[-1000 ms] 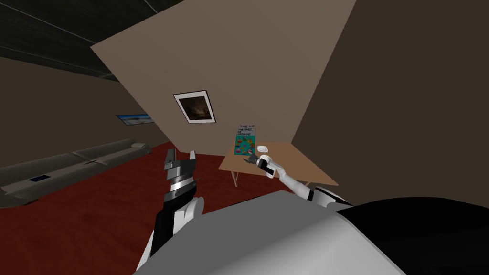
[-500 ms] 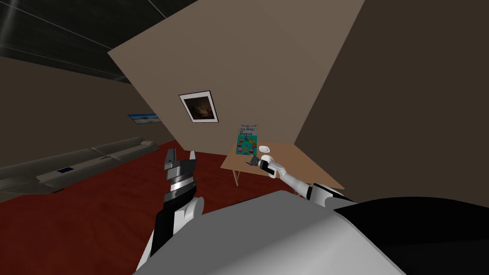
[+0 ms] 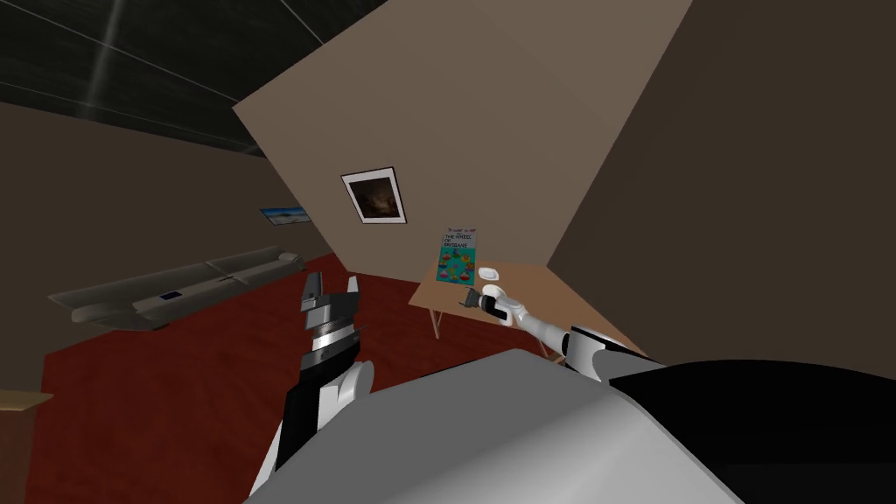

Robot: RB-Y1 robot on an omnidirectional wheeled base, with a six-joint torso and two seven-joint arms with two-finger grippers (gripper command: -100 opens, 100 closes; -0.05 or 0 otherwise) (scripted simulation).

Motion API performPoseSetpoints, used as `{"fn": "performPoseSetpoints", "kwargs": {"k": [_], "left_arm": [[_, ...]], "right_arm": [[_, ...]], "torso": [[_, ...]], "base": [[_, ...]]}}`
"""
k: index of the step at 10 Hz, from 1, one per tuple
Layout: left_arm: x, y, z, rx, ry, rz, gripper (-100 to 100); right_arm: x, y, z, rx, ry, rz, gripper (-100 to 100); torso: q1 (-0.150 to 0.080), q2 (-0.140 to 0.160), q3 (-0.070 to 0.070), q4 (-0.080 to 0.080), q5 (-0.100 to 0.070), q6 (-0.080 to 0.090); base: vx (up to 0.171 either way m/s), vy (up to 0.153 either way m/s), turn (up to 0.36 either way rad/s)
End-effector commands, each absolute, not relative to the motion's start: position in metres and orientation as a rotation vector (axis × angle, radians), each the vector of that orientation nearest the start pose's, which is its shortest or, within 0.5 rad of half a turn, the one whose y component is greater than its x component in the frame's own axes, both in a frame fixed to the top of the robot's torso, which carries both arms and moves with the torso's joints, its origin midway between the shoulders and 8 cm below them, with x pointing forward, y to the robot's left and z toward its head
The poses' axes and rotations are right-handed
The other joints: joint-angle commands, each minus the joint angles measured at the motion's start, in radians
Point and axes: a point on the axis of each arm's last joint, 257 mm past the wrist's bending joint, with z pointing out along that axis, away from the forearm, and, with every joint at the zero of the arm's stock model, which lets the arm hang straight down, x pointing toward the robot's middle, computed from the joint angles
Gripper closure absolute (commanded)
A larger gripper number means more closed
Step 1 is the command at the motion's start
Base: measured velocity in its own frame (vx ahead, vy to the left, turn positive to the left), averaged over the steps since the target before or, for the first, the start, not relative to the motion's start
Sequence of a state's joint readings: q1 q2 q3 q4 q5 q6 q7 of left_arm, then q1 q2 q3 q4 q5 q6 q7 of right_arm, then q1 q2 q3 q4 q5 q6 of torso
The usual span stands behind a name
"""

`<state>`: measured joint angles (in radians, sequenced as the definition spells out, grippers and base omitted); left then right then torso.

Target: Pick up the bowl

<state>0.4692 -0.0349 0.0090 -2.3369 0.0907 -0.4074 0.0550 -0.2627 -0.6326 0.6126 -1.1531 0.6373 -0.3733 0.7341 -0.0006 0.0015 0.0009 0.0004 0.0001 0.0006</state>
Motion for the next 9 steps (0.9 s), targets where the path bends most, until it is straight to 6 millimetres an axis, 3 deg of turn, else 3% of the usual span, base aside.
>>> {"fn": "performPoseSetpoints", "kwargs": {"k": [1, 2, 4, 6, 8, 9], "left_arm": [[0.347, 0.292, 0.042, -0.761, 0.515, -1.415, 0], [0.347, 0.292, 0.042, -0.761, 0.515, -1.415, 0], [0.347, 0.292, 0.042, -0.761, 0.515, -1.415, 0], [0.347, 0.292, 0.042, -0.761, 0.515, -1.415, 0], [0.347, 0.292, 0.042, -0.761, 0.515, -1.415, 0], [0.347, 0.292, 0.042, -0.761, 0.515, -1.415, 0]], "right_arm": [[0.499, -0.186, -0.372, -1.032, 1.684, 0.147, -100], [0.498, -0.204, -0.386, -1.107, 1.698, 0.089, -100], [0.497, -0.213, -0.393, -1.105, 1.72, 0.077, -100], [0.494, -0.242, -0.411, -1.174, 1.755, 0.007, -100], [0.487, -0.293, -0.435, -1.302, 1.802, -0.115, -100], [0.484, -0.302, -0.441, -1.304, 1.823, -0.126, -100]], "torso": [[0.0, 0.0, 0.0, 0.0, 0.0, 0.0], [0.0, 0.0, 0.0, 0.0, 0.0, 0.001], [-0.001, 0.0, 0.0, 0.0, 0.0, 0.001], [0.0, -0.001, 0.0, 0.0, 0.0, 0.0], [-0.001, 0.0, 0.0, 0.0, 0.0, 0.0], [-0.001, 0.0, 0.0, 0.0, 0.0, 0.0]], "base": [[-0.016, -0.005, 0.061], [-0.017, -0.007, 0.127], [-0.011, -0.006, 0.021], [-0.013, -0.006, 0.104], [-0.025, -0.013, 0.153], [-0.025, -0.016, 0.071]]}}
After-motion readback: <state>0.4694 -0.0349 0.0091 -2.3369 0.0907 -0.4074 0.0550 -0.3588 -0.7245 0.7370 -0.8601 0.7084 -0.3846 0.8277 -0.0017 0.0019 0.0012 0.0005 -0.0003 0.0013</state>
